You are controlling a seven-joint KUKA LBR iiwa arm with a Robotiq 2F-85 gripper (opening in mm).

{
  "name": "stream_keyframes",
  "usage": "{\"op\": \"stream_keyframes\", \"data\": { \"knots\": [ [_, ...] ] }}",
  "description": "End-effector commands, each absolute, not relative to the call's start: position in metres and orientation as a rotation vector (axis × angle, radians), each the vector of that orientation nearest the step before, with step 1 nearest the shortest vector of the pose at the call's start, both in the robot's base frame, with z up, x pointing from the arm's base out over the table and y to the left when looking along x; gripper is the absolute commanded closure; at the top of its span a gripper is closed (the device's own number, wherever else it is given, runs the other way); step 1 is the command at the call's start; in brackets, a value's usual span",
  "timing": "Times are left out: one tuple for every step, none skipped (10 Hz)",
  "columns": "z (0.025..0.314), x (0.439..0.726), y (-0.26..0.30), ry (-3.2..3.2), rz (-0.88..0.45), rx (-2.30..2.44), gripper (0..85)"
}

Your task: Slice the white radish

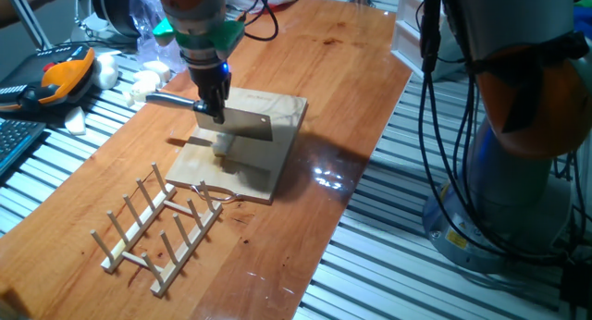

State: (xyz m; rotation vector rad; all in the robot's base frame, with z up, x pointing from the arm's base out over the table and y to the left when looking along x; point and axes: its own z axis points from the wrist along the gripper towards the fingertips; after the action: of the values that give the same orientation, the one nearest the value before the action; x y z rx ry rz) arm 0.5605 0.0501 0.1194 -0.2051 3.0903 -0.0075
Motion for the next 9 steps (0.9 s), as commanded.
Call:
{"op": "stream_keyframes", "data": {
  "knots": [
    [0.118,0.561,0.050,3.091,-0.002,-0.205,85.0],
    [0.116,0.561,0.051,3.091,0.003,-0.205,85.0],
    [0.113,0.562,0.050,3.091,0.012,-0.209,85.0],
    [0.110,0.563,0.050,3.087,0.014,-0.212,85.0],
    [0.109,0.563,0.049,3.085,0.019,-0.211,85.0],
    [0.109,0.563,0.049,3.085,0.021,-0.211,85.0],
    [0.107,0.562,0.049,3.085,0.024,-0.211,85.0],
    [0.104,0.562,0.050,3.081,0.023,-0.208,85.0],
    [0.101,0.562,0.051,3.075,0.025,-0.208,85.0]
  ]
}}
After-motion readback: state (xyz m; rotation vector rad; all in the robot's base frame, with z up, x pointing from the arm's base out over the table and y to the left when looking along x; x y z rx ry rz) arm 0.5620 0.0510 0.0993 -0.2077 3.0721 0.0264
